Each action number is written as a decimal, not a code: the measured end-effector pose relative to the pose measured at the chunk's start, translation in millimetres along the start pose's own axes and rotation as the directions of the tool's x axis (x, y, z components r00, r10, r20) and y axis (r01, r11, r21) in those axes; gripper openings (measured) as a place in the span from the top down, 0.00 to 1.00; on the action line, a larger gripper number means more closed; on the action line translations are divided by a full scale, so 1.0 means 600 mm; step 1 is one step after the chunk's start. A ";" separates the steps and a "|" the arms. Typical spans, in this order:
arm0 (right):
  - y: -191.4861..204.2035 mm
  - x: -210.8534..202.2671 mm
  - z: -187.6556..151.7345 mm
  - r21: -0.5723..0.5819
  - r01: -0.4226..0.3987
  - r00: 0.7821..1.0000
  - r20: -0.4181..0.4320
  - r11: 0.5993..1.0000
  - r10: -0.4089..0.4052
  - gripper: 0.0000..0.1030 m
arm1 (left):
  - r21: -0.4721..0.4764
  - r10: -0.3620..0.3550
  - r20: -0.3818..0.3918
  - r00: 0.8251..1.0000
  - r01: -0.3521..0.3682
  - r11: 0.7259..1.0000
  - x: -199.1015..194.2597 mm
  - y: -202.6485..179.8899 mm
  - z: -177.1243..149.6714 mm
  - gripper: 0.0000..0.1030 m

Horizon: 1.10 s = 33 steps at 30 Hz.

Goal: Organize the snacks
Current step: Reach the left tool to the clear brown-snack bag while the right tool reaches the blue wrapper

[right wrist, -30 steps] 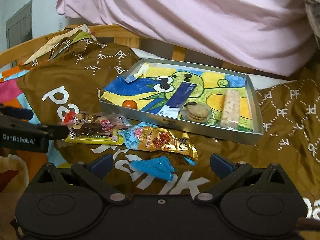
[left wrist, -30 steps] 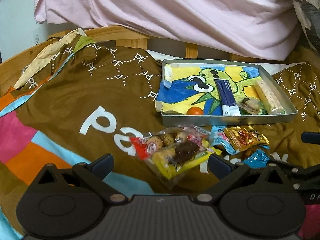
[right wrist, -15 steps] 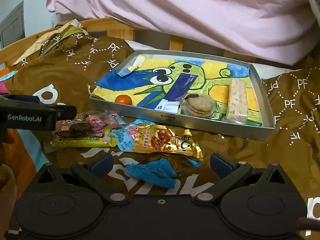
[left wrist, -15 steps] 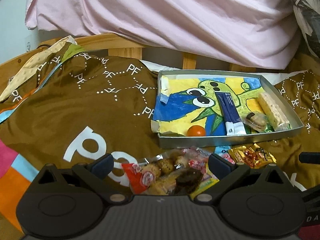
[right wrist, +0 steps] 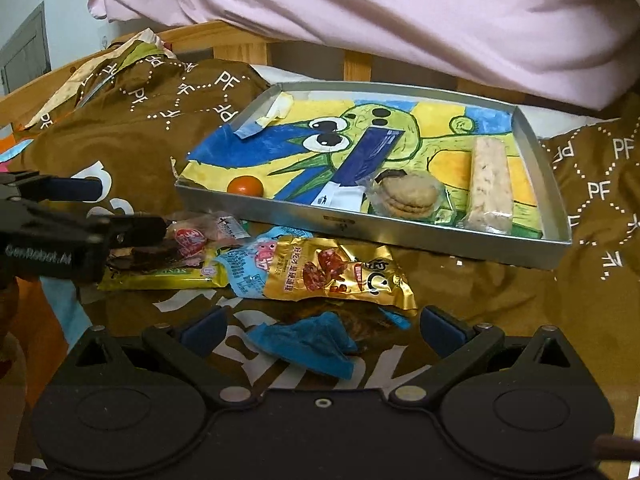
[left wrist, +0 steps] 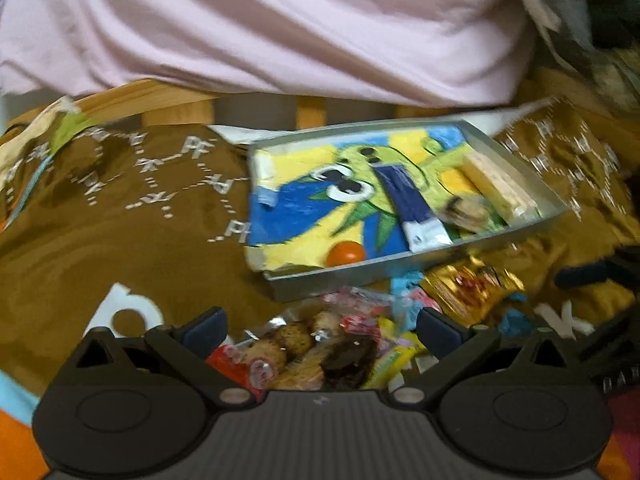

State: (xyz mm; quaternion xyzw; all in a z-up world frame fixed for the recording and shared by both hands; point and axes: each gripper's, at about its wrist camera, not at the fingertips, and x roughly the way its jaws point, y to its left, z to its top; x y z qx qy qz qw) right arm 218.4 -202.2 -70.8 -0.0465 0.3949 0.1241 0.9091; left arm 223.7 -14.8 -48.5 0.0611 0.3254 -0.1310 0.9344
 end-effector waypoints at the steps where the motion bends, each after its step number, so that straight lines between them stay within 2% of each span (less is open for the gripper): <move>1: -0.003 0.003 0.000 0.008 -0.006 1.000 -0.007 1.000 0.006 0.01 | 0.029 0.003 -0.009 1.000 -0.002 1.000 0.004 -0.004 -0.001 0.00; 4: -0.011 0.014 0.001 0.039 -0.027 0.999 -0.026 0.999 0.028 0.01 | 0.102 0.050 -0.028 0.998 -0.047 0.994 0.017 -0.008 -0.005 0.00; 6: -0.015 0.021 0.001 0.061 -0.041 0.998 -0.039 0.997 0.044 0.01 | 0.101 0.049 -0.054 0.997 -0.044 0.994 0.029 0.002 -0.005 0.00; 11: -0.018 0.042 -0.002 0.099 -0.066 0.995 -0.070 0.993 0.073 0.06 | 0.015 -0.032 -0.090 0.995 0.033 0.999 0.043 0.031 -0.006 0.01; 13: -0.018 0.047 -0.003 0.102 -0.067 0.995 -0.067 0.993 0.074 0.07 | 0.011 -0.067 -0.107 0.992 0.069 0.998 0.045 0.032 -0.008 0.01; 15: -0.016 0.049 -0.003 0.097 -0.061 0.996 -0.062 0.993 0.067 0.12 | 0.024 -0.073 -0.115 0.991 0.076 0.997 0.045 0.027 -0.009 0.03; 18: -0.012 0.049 -0.004 0.085 -0.057 0.996 -0.059 0.995 0.063 0.17 | 0.066 -0.041 -0.122 0.992 0.049 0.997 0.038 0.015 -0.007 0.10; 21: -0.008 0.045 -0.003 0.078 -0.071 0.995 -0.058 0.994 0.075 0.23 | 0.073 -0.068 -0.117 0.991 0.077 0.994 0.027 0.007 -0.005 0.11; 24: -0.001 0.041 -0.003 0.065 -0.087 0.994 -0.059 0.994 0.091 0.31 | 0.092 -0.081 -0.121 0.989 0.093 0.991 0.021 0.000 -0.004 0.21; 27: 0.007 0.038 -0.003 0.054 -0.103 0.993 -0.061 0.993 0.106 0.35 | 0.077 -0.126 -0.146 0.981 0.138 0.987 0.021 -0.003 -0.004 0.35; 30: 0.014 0.035 -0.003 0.039 -0.118 0.991 -0.062 0.992 0.121 0.37 | 0.083 -0.109 -0.151 0.982 0.123 0.989 0.023 -0.004 -0.004 0.41; 33: 0.017 0.034 -0.002 0.031 -0.125 0.990 -0.058 0.992 0.127 0.36 | 0.066 -0.107 -0.150 0.983 0.118 0.991 0.026 0.001 -0.002 0.41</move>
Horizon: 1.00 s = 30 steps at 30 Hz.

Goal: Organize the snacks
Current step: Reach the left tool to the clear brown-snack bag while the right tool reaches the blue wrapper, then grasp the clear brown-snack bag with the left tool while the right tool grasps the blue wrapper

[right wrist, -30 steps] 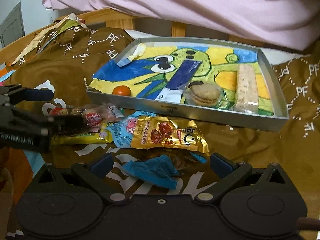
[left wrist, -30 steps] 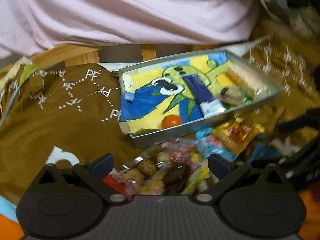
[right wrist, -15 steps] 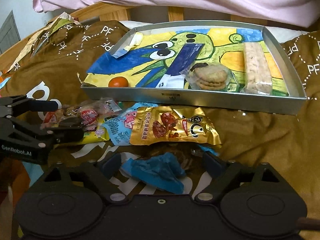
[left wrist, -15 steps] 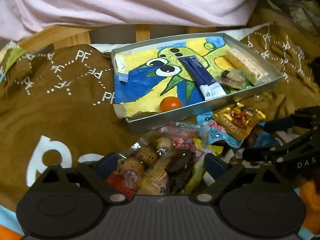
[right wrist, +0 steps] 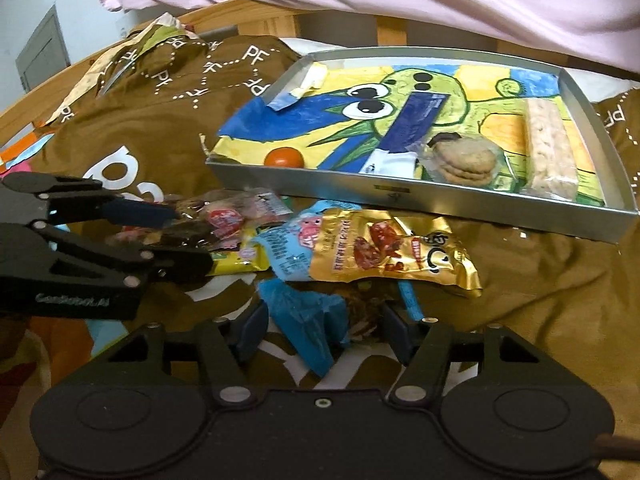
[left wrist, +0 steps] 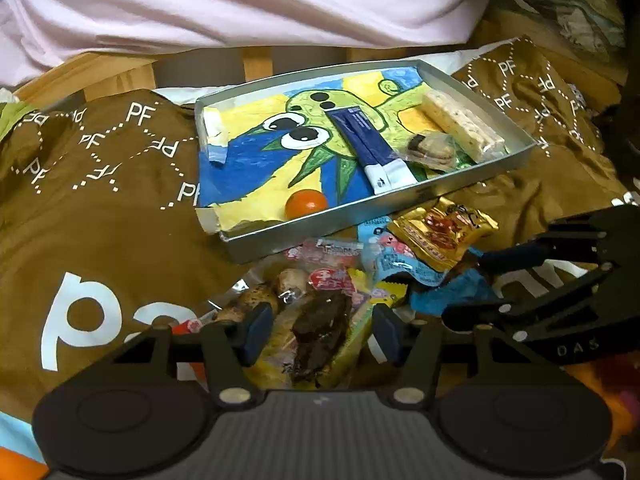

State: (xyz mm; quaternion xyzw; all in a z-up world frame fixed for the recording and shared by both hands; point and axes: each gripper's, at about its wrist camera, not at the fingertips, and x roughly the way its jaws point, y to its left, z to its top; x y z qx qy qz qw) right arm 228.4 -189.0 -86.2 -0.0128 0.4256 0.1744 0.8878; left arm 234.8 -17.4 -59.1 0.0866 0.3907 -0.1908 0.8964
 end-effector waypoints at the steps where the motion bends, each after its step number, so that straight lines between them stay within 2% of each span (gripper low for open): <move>1: -0.001 0.000 0.001 0.003 0.000 1.000 0.004 1.000 0.000 0.36 | -0.005 0.004 -0.001 1.000 -0.004 1.000 0.002 0.002 0.000 0.40; 3: -0.007 0.001 0.002 0.012 0.006 1.000 0.013 1.000 -0.007 0.24 | -0.005 -0.003 -0.004 1.000 0.003 1.000 0.005 0.003 0.000 0.38; 4: -0.010 0.003 0.001 0.016 0.013 1.000 0.018 1.000 -0.013 0.22 | 0.002 -0.003 -0.004 1.000 0.003 1.000 0.006 0.001 0.000 0.38; 6: -0.017 0.009 0.000 0.035 0.009 1.000 0.009 0.999 -0.009 0.20 | 0.021 0.006 -0.012 1.000 -0.006 1.000 0.007 -0.005 -0.001 0.38; 9: -0.019 0.012 -0.002 0.046 -0.003 1.000 0.010 0.999 0.002 0.19 | 0.020 0.008 -0.020 1.000 -0.008 1.000 0.005 -0.007 -0.001 0.45; 10: -0.015 0.013 -0.001 0.034 -0.006 1.000 0.008 0.999 0.006 0.20 | 0.014 0.013 -0.022 1.000 -0.013 1.000 0.003 -0.007 0.000 0.49; 12: -0.006 0.012 -0.002 0.002 -0.010 1.000 0.004 1.000 0.010 0.30 | -0.005 0.008 -0.032 0.999 -0.008 1.000 0.000 -0.008 0.002 0.49; 15: 0.009 0.011 -0.001 -0.048 0.015 1.000 -0.010 0.999 -0.016 0.38 | -0.022 -0.014 -0.044 0.999 0.013 1.000 -0.007 -0.013 0.000 0.50; 17: 0.011 0.008 -0.001 -0.044 0.011 1.000 -0.018 0.999 -0.012 0.41 | -0.022 -0.032 -0.054 0.998 0.031 0.999 -0.013 -0.020 -0.002 0.50; 21: 0.014 -0.001 0.001 -0.039 0.009 0.999 -0.033 0.999 -0.010 0.49 | 0.013 -0.014 -0.057 0.998 0.015 1.000 -0.019 -0.036 -0.007 0.50; 23: 0.014 -0.004 0.000 -0.042 0.008 1.000 -0.030 0.999 -0.009 0.50 | 0.008 -0.014 -0.058 0.998 0.014 1.000 -0.017 -0.033 -0.007 0.48; 26: 0.009 0.000 0.000 -0.043 0.009 1.000 -0.026 0.999 -0.010 0.45 | 0.007 -0.008 -0.055 0.998 0.009 1.000 -0.012 -0.028 -0.007 0.47; 29: 0.003 0.006 0.001 -0.054 0.038 0.999 -0.017 0.998 -0.039 0.20 | 0.026 -0.006 -0.053 0.999 0.008 1.000 -0.007 -0.030 -0.007 0.44; 30: -0.001 0.010 0.001 -0.052 0.043 0.999 -0.020 0.998 -0.044 0.17 | 0.037 -0.004 -0.051 0.999 0.005 0.999 -0.005 -0.032 -0.008 0.43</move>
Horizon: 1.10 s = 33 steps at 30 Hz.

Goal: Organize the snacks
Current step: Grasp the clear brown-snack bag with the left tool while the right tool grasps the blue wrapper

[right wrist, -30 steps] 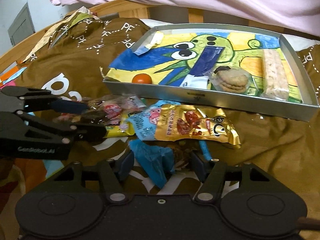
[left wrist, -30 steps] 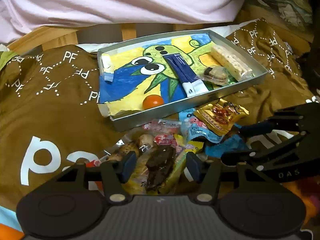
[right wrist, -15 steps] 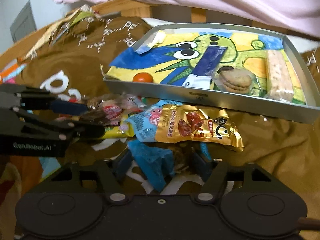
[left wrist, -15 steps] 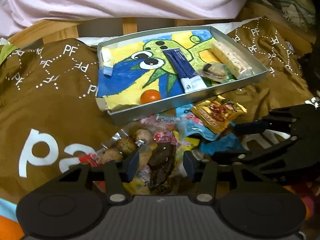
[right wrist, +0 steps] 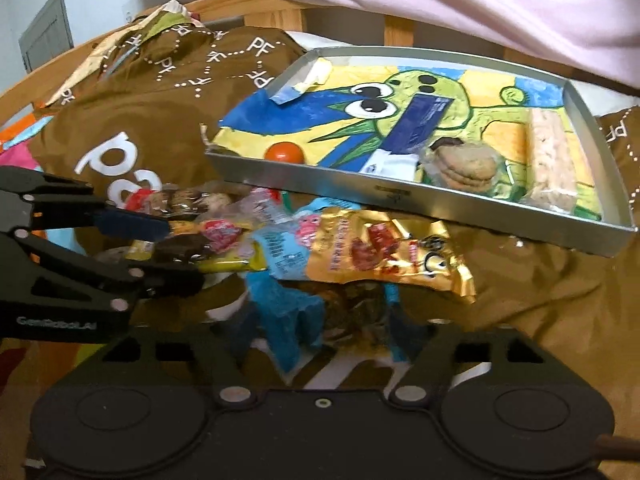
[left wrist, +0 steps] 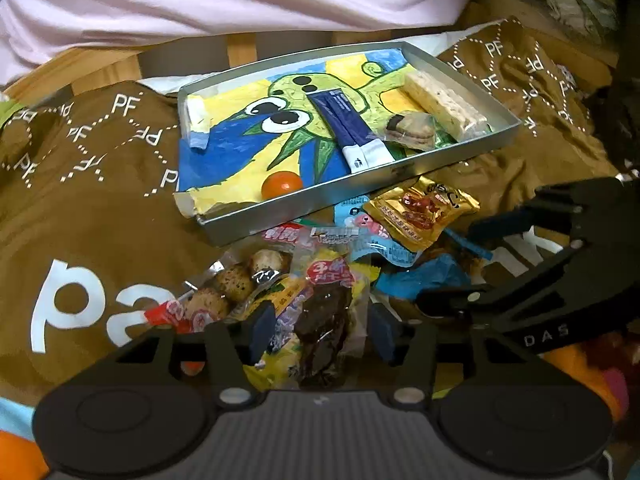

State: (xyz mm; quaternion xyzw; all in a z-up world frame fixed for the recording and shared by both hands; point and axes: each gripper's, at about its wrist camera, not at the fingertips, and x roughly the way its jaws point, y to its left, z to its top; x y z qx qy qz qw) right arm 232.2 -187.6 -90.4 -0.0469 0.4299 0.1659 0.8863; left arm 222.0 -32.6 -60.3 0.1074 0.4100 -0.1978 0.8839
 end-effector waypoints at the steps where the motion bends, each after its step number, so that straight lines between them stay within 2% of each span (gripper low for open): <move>1: -0.005 0.004 -0.001 0.011 -0.006 1.000 -0.006 1.000 0.006 0.16 | 0.009 0.002 0.000 1.000 -0.002 1.000 0.001 -0.001 0.000 0.42; 5: -0.012 0.008 -0.004 0.035 -0.025 1.000 -0.005 0.999 0.025 0.15 | 0.012 0.000 -0.002 1.000 0.000 1.000 0.003 0.001 0.000 0.43; 7: -0.012 0.008 -0.004 0.048 -0.038 0.999 -0.005 0.998 0.038 0.18 | 0.025 0.019 -0.008 1.000 -0.019 0.999 0.002 -0.002 0.000 0.50; 13: -0.006 0.004 -0.006 0.051 -0.046 0.999 -0.010 0.998 0.046 0.28 | -0.014 0.008 -0.022 1.000 -0.008 1.000 -0.004 0.003 0.001 0.51; 16: -0.001 -0.002 -0.006 0.045 -0.058 0.998 0.002 0.997 0.058 0.36 | -0.050 -0.011 -0.021 1.000 0.010 0.999 -0.011 0.004 0.001 0.51; 18: 0.002 -0.005 -0.007 0.049 -0.081 0.997 -0.002 0.996 0.081 0.49 | -0.075 -0.019 -0.017 1.000 0.018 0.997 -0.015 0.006 -0.001 0.51; 31: 0.022 -0.027 -0.015 -0.009 -0.031 0.998 0.056 0.999 0.031 0.61 | -0.159 -0.020 0.034 0.999 0.025 0.987 -0.036 0.014 -0.005 0.52; 32: 0.024 -0.030 -0.015 -0.016 -0.028 0.998 0.061 0.999 0.029 0.65 | -0.160 -0.021 0.041 0.999 0.027 0.987 -0.038 0.014 -0.005 0.52; 33: 0.028 -0.035 -0.014 -0.026 -0.028 0.997 0.069 0.999 0.030 0.81 | -0.161 -0.022 0.046 0.999 0.029 0.987 -0.039 0.014 -0.004 0.52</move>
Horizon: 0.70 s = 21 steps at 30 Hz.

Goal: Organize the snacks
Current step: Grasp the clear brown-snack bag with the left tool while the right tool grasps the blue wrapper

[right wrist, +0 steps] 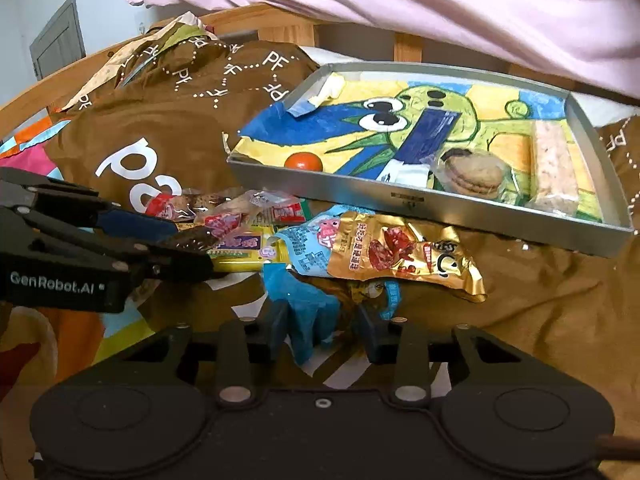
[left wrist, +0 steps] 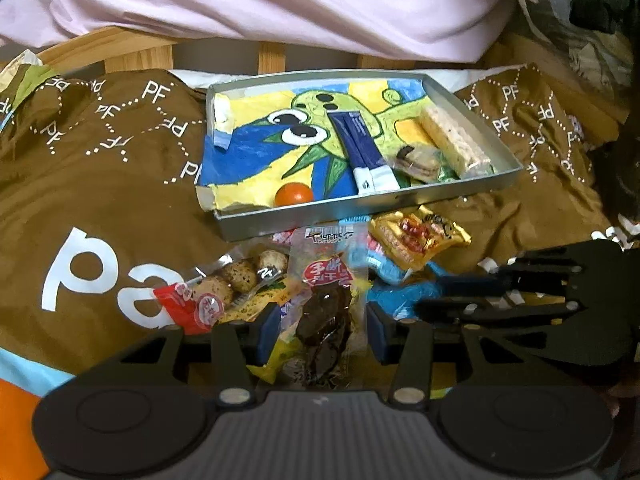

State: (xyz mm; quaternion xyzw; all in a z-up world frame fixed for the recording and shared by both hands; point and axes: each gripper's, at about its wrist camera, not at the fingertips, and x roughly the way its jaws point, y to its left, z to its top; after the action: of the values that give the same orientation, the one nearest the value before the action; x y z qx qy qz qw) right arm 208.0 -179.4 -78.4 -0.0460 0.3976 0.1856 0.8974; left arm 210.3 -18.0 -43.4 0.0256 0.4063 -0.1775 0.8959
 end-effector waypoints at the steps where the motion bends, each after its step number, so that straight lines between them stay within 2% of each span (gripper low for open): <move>1: 0.004 -0.004 0.000 -0.009 0.009 1.000 0.003 1.000 -0.009 0.81 | -0.002 -0.001 0.004 1.000 0.001 1.000 0.000 0.000 0.001 0.52; 5: 0.009 -0.001 -0.004 -0.040 0.022 1.000 0.002 0.999 -0.022 0.80 | -0.009 0.002 -0.002 1.000 -0.002 1.000 0.003 0.001 0.001 0.52; 7: 0.004 0.000 -0.004 -0.021 0.024 1.000 0.003 1.000 -0.023 0.72 | -0.016 0.005 -0.003 1.000 -0.005 1.000 0.003 0.002 0.001 0.52; 8: 0.000 0.002 -0.005 -0.002 0.025 1.000 -0.002 1.000 -0.025 0.58 | -0.019 0.007 -0.002 1.000 -0.007 1.000 0.003 0.003 0.001 0.52; 9: -0.007 0.003 -0.005 0.021 0.026 1.000 -0.001 0.999 -0.026 0.39 | -0.022 0.008 -0.001 1.000 -0.008 1.000 0.003 0.003 0.001 0.52; 11: -0.021 0.006 -0.005 0.059 0.016 1.000 0.008 0.998 -0.017 0.17 | -0.028 0.010 0.001 1.000 -0.010 1.000 0.003 0.005 0.001 0.52; 12: -0.028 0.009 -0.004 0.081 0.010 1.000 0.013 0.997 -0.011 0.14 | -0.033 0.012 0.002 1.000 -0.012 0.999 0.003 0.006 0.001 0.52; 16: -0.057 0.037 0.000 0.148 -0.008 1.000 -0.010 0.989 0.010 0.12 | -0.049 0.011 0.007 1.000 -0.011 0.999 0.004 0.012 0.001 0.52; 18: -0.066 0.047 0.000 0.193 -0.043 0.999 -0.006 0.980 0.045 0.07 | -0.056 0.008 0.010 1.000 -0.008 0.998 0.006 0.014 0.001 0.52; 21: -0.056 0.050 0.002 0.203 -0.113 0.993 -0.018 0.973 0.119 0.05 | -0.065 0.003 0.018 1.000 -0.002 0.998 0.007 0.016 0.002 0.52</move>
State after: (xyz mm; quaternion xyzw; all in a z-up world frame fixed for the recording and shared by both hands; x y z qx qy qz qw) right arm 239.9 -201.5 -101.9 0.0656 0.4299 0.1959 0.8789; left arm 217.2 -10.4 -46.7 -0.0045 0.4039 -0.1632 0.9001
